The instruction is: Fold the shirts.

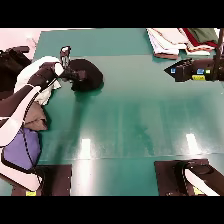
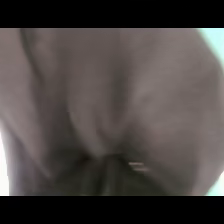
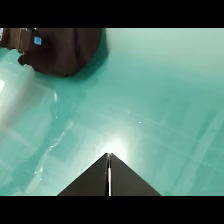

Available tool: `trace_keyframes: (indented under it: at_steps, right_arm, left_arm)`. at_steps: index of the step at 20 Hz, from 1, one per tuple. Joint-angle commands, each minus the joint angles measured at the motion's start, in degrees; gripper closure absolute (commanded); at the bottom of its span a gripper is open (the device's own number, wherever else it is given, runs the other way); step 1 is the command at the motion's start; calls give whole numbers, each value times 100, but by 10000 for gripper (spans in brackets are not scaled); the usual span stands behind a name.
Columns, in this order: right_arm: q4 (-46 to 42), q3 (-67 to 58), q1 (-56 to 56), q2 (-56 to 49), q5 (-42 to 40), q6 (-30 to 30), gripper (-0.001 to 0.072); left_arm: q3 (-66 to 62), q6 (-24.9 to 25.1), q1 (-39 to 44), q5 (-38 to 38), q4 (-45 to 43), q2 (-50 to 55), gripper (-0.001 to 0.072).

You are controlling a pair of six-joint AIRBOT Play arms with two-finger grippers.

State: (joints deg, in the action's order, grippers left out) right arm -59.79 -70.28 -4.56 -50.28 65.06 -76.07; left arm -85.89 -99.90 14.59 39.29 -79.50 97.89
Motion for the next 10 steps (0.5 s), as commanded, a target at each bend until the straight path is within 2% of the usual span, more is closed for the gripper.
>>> trace_keyframes:
  at_steps: [1,3,8,10]
  right_arm:
    - [28,-17,0,39,-68,2,692]
    - [13,-321,0,11,-2,2,692]
    - [9,-1967,0,-389,144,2,692]
    - [4,-2625,0,-625,155,2,692]
  left_arm:
    - [-590,334,-9,302,9,-90,687]
    - [-1071,763,-9,271,-28,-608,688]
    - [-1679,1427,96,85,-247,-2852,689]
    - [-1679,1488,411,286,-638,-3501,690]
